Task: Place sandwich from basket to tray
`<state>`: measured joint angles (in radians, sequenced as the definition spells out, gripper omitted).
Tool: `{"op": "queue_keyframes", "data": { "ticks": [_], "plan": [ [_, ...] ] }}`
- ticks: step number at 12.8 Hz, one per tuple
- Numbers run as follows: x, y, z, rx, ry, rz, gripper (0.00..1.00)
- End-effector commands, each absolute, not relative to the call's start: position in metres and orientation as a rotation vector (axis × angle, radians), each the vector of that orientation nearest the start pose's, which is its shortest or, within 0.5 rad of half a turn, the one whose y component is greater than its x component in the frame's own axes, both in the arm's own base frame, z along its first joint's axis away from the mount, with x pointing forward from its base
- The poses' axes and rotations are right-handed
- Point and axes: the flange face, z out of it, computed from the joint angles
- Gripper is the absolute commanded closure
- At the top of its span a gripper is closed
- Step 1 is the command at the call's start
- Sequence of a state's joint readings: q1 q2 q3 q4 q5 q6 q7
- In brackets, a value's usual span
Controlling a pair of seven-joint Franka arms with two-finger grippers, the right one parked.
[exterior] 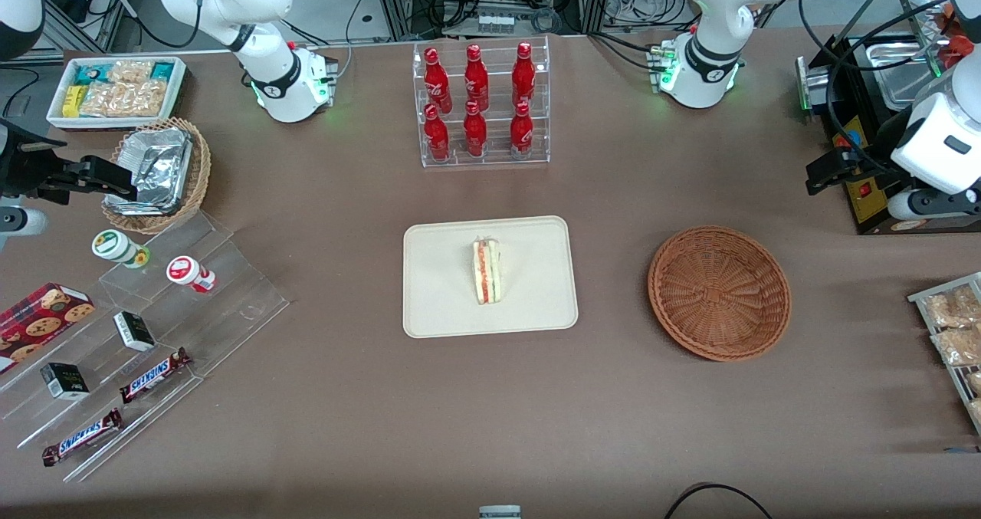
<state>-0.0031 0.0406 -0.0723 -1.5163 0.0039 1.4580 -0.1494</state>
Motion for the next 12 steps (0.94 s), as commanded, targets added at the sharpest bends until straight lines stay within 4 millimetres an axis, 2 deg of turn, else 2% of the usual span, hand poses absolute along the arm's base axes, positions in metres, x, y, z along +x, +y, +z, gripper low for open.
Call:
{"op": "queue_keyframes", "data": {
  "ticks": [1,3,5,12],
  "plan": [
    [0.557,-0.036,0.614,-3.133,-0.103,0.137,0.00],
    [0.551,-0.032,0.626,-3.132,-0.025,0.076,0.00],
    [0.533,-0.019,0.628,-3.134,0.019,0.067,0.00],
    [0.533,-0.019,0.636,-3.138,0.007,0.043,0.00]
  ]
}}
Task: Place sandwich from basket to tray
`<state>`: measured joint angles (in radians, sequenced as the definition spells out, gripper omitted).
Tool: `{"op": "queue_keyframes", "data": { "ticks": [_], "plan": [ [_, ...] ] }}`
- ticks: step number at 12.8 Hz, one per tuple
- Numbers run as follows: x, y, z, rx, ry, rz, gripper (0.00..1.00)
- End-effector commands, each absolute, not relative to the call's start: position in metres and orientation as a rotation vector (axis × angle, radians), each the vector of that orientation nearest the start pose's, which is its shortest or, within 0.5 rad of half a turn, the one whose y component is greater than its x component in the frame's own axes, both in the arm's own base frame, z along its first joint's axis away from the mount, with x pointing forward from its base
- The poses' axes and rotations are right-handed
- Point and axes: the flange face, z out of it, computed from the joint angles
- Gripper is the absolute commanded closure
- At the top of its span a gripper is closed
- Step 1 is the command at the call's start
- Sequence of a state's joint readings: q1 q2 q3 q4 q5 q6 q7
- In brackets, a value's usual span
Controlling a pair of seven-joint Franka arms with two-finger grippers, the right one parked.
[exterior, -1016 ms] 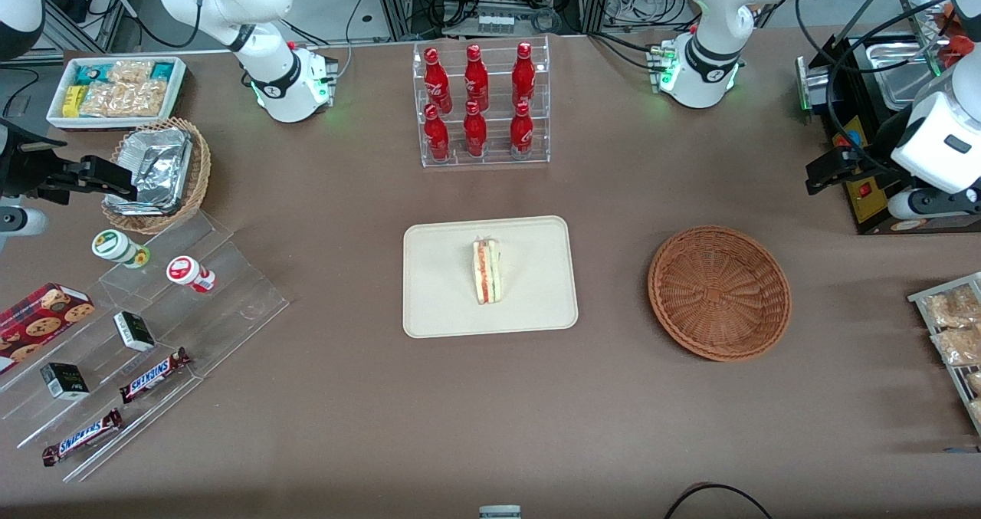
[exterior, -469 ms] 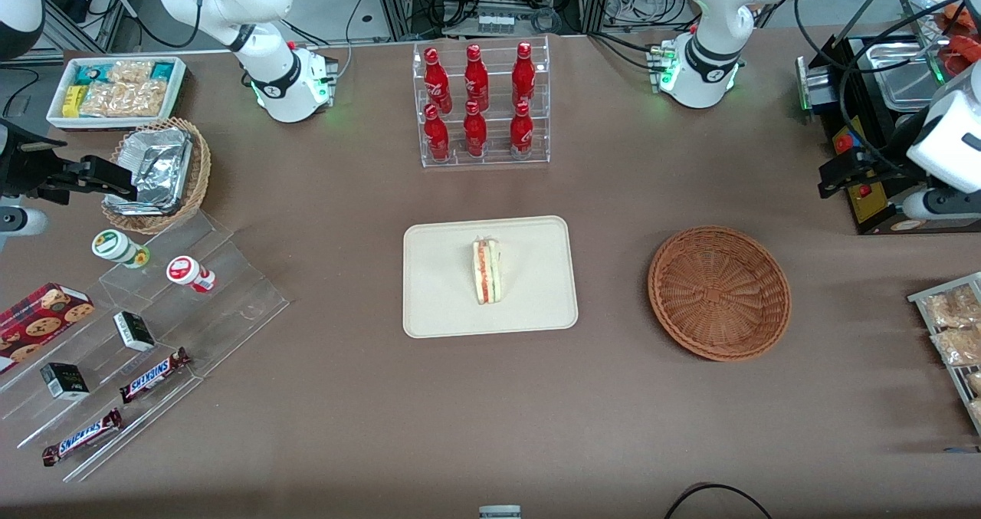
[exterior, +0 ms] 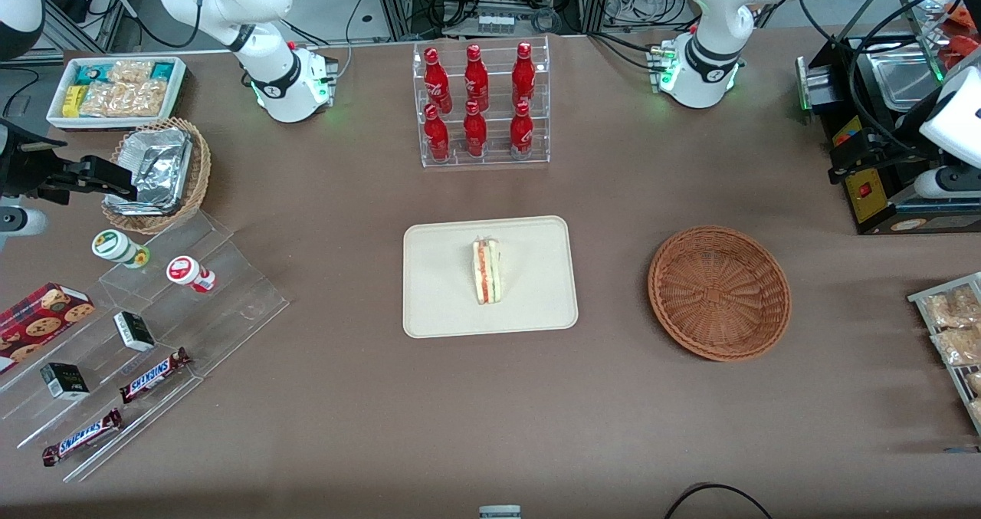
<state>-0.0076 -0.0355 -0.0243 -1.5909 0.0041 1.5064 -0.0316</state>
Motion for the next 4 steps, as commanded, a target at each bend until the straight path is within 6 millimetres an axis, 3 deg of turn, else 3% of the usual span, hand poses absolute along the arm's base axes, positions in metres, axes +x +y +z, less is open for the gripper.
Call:
{"op": "queue_keyframes", "data": {
  "ticks": [1,4],
  "plan": [
    [0.5367,-0.0196,0.6355,-3.136,-0.005,0.053,0.00],
    [0.5405,-0.0212,0.6402,-3.142,-0.004,0.058,0.00]
  ]
}}
